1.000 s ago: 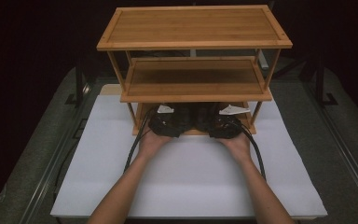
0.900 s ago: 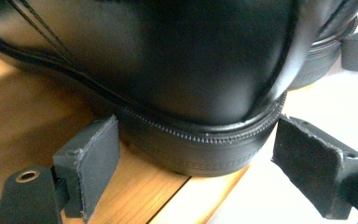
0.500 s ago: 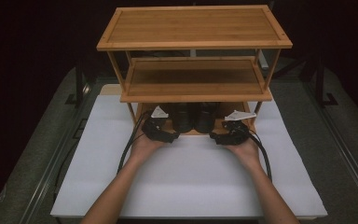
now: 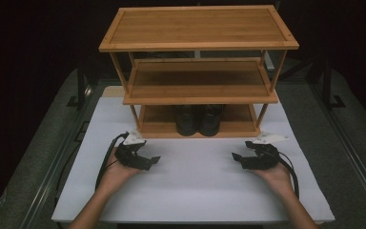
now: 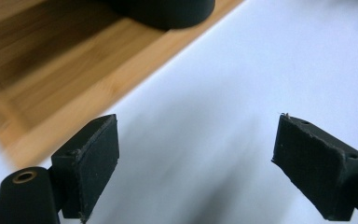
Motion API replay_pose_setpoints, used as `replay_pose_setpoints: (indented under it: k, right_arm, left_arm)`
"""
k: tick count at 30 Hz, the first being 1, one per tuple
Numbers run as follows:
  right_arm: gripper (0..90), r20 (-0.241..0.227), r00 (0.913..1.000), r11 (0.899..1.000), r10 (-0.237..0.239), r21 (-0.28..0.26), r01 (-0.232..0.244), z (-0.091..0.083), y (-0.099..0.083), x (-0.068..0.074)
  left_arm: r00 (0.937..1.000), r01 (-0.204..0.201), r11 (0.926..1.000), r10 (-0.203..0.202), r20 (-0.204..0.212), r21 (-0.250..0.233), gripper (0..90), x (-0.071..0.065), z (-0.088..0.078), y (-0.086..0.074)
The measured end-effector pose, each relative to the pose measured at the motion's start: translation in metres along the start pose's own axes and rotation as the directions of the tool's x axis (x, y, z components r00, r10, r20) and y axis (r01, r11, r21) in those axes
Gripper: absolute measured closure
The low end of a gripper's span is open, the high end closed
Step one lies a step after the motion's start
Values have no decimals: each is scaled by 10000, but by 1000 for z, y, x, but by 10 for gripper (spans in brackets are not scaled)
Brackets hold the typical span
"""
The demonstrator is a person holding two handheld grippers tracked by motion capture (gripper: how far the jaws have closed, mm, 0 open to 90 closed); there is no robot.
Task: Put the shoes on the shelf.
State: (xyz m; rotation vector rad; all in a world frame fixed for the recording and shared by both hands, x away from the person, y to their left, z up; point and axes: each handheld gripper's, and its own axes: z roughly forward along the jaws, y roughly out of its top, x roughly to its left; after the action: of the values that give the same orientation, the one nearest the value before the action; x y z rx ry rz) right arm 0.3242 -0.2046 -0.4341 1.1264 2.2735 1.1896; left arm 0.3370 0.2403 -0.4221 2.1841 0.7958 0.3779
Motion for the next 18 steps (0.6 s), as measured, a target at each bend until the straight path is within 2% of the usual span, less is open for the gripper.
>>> replay_pose_setpoints:
  k: [6, 9, 14, 18]
  right_arm:
    - [249, 255, 9996, 9998, 81, 186, -86, -29, -29, 0]
    - [246, 392, 9991, 9995, 180, 263, -191, -40, -41, -1]
    - [245, 745, 9960, 9978, 489, 407, -520, -59, -62, -6]
    - [237, 1080, 9928, 9971, 509, 516, -567, -67, -73, -7]
  left_arm:
    - [9995, 187, 9997, -183, -241, 147, 140, -2, -33, -30]
    - [9988, 141, 9991, -122, -482, 392, 140, -5, -47, -46]
    - [9973, 264, 9976, -220, -695, 642, 139, -6, -60, -69]
    - [9953, 337, 9962, -262, -929, 799, 134, -8, -65, -86]
